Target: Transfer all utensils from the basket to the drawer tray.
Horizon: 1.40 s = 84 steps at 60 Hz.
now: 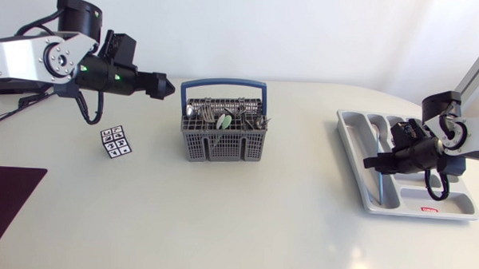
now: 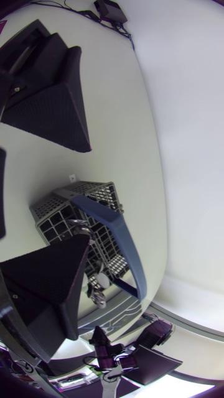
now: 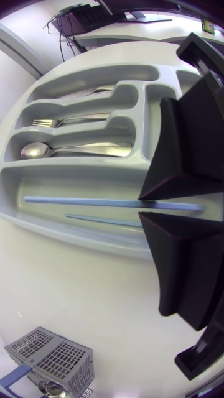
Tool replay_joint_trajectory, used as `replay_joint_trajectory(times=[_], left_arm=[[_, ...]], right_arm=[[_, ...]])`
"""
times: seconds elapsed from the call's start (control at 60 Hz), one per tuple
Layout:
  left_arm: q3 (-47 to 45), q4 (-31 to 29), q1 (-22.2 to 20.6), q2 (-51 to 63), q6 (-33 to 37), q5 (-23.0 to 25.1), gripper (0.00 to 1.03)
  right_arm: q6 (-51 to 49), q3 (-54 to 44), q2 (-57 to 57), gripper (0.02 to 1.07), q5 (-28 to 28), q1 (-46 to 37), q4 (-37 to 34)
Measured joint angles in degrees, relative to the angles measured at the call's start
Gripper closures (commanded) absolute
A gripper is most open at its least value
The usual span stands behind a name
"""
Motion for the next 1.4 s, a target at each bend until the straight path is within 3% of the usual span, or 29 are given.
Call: replay_joint_trajectory(times=[0.033,0.083,0.233,0.55,0.8,1.1,1.217,1.4], left_arm=[[-1.18,0.15,-0.17,0.07,1.09,0.00,0.11],[-2.75,0.57,-0.63,-0.15,2.62,-0.02,0.11],[-8.41,3.96,-2.23,-3.65,8.61,2.89,0.11],[-8.48,5.18,-1.60,-6.56,22.67,17.22,0.12],[-8.46,5.20,-4.24,-5.73,32.13,20.13,0.12],[-6.12,3.08,-4.22,1.90,37.90,25.33,0.18],[-4.09,3.06,-4.22,4.37,38.56,27.10,0.25],[-1.68,2.89,-4.24,6.93,38.75,28.48,0.45]], right_arm=[[0.00,0.00,0.24,0.16,0.00,0.07,-0.02],[0.00,0.00,0.28,0.06,0.02,0.28,-0.04],[0.00,0.33,0.15,0.06,0.00,1.20,-0.04],[0.00,0.33,-3.91,0.06,-0.44,6.78,-0.31],[0.04,0.33,-7.19,0.06,-4.57,15.50,-0.46],[1.25,2.86,-5.70,0.06,-4.09,25.38,-0.26],[1.84,4.42,-3.39,0.06,-2.97,27.26,-0.11],[2.01,5.16,-1.16,0.06,-1.92,28.92,0.00]])
